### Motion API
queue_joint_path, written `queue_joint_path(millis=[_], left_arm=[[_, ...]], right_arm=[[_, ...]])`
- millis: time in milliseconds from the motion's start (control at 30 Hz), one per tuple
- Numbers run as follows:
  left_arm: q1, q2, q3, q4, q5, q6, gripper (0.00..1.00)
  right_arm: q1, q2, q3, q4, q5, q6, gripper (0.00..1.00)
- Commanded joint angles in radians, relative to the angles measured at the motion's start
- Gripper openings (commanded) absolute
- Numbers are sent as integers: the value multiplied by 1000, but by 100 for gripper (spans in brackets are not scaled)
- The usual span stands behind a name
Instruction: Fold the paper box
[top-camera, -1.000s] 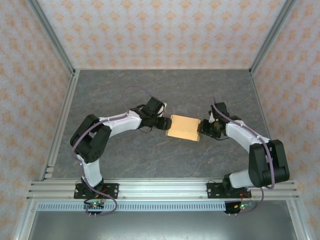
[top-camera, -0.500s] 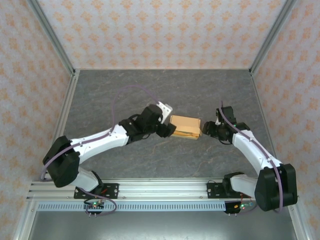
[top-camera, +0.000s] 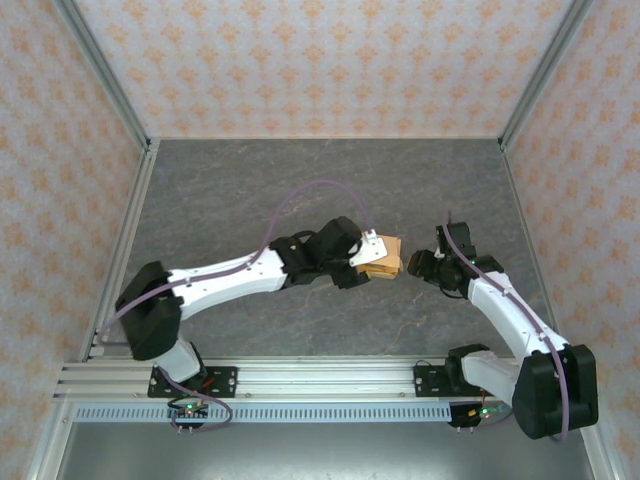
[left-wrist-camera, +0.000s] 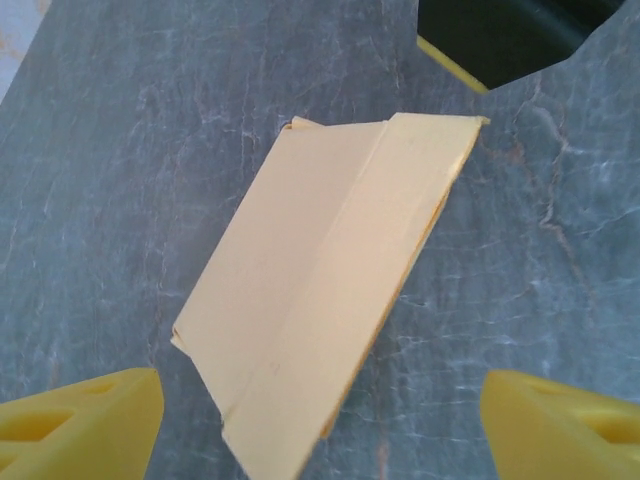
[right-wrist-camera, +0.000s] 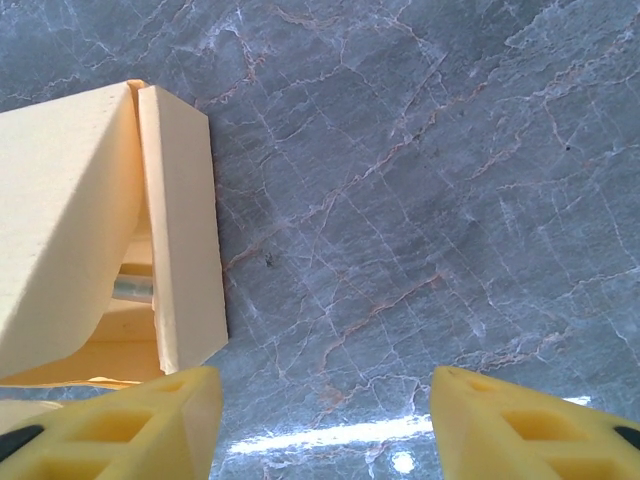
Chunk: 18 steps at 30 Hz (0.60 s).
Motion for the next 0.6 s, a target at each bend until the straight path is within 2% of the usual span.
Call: queue_joint_path(millis=[0, 233, 400, 567], left_arm=[[-15, 72, 90, -126, -31, 110, 83], [-14, 198, 209, -179, -80, 171, 80], [-4, 254, 278, -197, -109, 173, 63], [20, 299, 349, -264, -71, 151, 38]], right_arm=[[-10, -7, -2, -11, 34, 10, 58], [-18, -15, 5, -17, 26, 9, 58], [-18, -14, 3, -15, 20, 15, 58], [-18, -17, 2, -12, 14, 11, 58]])
